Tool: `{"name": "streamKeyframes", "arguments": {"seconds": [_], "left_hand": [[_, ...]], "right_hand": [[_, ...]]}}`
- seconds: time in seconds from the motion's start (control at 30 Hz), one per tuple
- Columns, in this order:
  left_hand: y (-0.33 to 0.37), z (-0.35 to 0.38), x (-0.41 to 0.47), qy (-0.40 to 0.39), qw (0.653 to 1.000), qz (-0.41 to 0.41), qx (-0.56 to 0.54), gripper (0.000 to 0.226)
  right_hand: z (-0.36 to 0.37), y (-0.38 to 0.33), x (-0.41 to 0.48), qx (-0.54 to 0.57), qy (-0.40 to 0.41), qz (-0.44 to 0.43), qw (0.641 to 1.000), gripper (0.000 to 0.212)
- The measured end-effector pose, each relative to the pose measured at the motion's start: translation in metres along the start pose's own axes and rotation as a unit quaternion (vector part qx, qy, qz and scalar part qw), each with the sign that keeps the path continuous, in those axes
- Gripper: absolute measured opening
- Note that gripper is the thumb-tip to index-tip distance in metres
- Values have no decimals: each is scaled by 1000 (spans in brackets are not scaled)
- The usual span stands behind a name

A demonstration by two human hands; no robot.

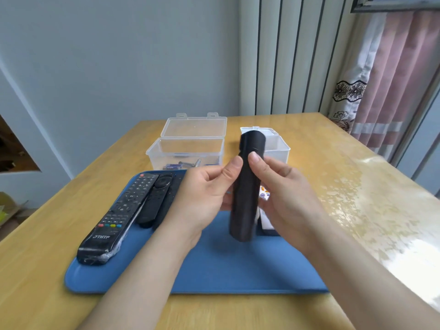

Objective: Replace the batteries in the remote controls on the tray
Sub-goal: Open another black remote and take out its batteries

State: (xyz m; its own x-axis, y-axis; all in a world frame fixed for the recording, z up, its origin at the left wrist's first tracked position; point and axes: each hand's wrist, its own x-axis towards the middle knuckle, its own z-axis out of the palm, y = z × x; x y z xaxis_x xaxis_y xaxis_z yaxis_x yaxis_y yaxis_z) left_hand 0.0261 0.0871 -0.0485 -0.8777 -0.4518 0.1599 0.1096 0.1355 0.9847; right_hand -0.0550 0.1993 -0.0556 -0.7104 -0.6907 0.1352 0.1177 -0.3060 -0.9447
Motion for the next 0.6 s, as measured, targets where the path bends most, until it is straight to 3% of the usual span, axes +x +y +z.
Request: {"name": "streamKeyframes", "arguments": {"seconds": [0.2, 0.33, 0.6], "left_hand": [[-5, 9, -3, 70, 996, 5, -62, 45], [-10, 13, -13, 106, 994, 7, -40, 38], [-11, 15, -23, 144, 988, -10, -63, 34]], "right_hand": [[4, 11, -2, 31, -13, 72, 997, 44], [8, 18, -6, 17, -61, 101, 993, 42], [25, 32, -17, 55, -7, 106, 993, 37]]}}
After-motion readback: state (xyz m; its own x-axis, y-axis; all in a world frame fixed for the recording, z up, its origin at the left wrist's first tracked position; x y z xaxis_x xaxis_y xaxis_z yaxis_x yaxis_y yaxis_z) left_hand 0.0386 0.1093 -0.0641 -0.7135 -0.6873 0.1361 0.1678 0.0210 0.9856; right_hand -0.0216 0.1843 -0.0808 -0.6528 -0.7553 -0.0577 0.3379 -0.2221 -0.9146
